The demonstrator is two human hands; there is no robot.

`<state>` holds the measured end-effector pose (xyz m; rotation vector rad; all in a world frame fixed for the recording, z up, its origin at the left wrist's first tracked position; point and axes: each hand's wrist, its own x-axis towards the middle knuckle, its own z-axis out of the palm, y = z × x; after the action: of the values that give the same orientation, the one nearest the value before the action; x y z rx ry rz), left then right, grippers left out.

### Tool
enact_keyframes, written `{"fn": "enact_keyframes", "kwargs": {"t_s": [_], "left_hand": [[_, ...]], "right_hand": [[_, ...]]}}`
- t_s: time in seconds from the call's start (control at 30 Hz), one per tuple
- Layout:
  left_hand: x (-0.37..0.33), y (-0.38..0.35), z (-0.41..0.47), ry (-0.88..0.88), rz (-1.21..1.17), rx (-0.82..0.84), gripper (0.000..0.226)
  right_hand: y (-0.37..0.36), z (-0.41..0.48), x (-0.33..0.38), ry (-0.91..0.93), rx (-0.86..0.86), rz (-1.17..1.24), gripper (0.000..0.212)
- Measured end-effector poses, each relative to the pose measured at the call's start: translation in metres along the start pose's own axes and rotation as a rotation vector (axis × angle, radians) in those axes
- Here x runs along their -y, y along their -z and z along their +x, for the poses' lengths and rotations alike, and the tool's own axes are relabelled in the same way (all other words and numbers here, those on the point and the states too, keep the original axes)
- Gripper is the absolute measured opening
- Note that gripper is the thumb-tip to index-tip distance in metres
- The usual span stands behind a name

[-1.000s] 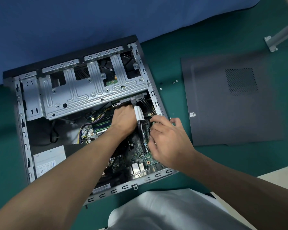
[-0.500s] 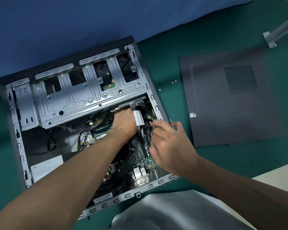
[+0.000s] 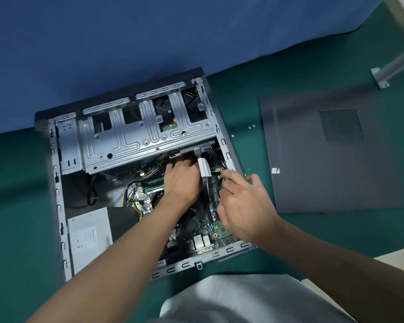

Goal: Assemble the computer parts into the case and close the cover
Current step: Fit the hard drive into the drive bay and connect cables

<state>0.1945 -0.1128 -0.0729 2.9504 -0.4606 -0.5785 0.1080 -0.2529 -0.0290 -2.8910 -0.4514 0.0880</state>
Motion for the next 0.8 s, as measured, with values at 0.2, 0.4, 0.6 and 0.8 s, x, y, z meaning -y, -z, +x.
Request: {"fn": "enact_keyframes", "kwargs": {"t_s": [0.2,0.4,0.6,0.8], "left_hand": [[0.019,-0.001,-0.05,0.158,0.008,-0.15,0.039],[0.033,0.002,-0.084,0.221,0.055,-0.177,0.024],[0.021,0.02,-0.094,0.359,-0.172,-0.129,0.022],[0.002,0.033,-0.117,0.238,-0.608,-0.393,0.011]], "right_hand": [[0.001,-0.002,0.001,-0.014,0.014,-0.06,0.017],[0.009,-0.002,0.01,0.024,0.063,-0.189,0.021],[0.014,-0.006,0.015,0.044,0.113,-0.283,0.018],[0.015,-0.017,0.03,0.101,-0.079,0.01,0.024]]}}
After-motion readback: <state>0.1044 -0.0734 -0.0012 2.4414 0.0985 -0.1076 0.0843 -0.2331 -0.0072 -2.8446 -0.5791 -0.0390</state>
